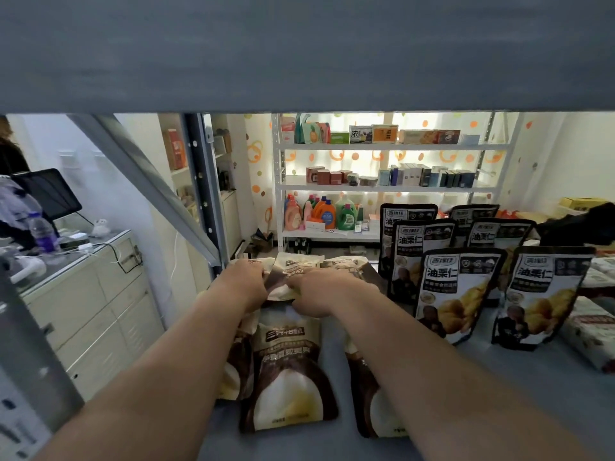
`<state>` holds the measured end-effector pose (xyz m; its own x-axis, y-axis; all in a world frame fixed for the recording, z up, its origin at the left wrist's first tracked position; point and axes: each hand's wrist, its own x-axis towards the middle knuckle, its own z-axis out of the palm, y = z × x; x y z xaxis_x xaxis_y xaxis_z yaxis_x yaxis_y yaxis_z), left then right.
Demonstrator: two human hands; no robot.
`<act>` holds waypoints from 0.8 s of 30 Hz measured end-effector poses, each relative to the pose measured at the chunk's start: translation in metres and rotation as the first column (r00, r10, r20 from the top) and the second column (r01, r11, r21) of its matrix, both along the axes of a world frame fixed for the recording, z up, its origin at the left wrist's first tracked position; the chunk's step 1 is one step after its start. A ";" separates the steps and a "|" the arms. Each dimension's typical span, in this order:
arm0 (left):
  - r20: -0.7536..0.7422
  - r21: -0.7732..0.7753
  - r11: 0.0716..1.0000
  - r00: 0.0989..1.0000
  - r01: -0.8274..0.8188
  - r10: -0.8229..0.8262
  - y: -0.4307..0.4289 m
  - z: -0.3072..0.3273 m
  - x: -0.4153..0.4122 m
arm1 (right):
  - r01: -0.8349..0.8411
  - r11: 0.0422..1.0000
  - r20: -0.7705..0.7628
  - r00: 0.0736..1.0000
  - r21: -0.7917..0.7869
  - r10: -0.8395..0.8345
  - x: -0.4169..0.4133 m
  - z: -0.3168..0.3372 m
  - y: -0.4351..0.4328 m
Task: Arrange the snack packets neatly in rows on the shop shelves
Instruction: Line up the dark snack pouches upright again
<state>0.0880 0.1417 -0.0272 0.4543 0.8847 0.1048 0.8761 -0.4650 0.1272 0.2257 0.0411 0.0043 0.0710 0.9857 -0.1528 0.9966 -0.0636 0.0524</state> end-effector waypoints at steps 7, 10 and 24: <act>-0.002 0.020 0.999 1.000 -0.028 0.028 -0.001 0.001 -0.001 | -0.012 1.000 -0.024 1.000 0.006 0.013 0.006 0.005 -0.004; -0.047 0.031 0.999 0.999 -0.023 0.024 -0.003 0.002 0.001 | -0.011 1.000 -0.026 1.000 0.014 0.012 0.005 0.004 -0.006; -0.066 0.093 0.994 0.996 -0.050 0.056 -0.008 0.002 0.010 | 0.202 0.979 0.039 0.979 0.013 -0.202 0.017 0.002 -0.025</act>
<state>0.0978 0.1335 -0.0251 0.4156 0.8961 0.1561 0.9052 -0.4242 0.0255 0.2428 0.0157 0.0058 0.2743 0.9519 -0.1368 0.9604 -0.2638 0.0901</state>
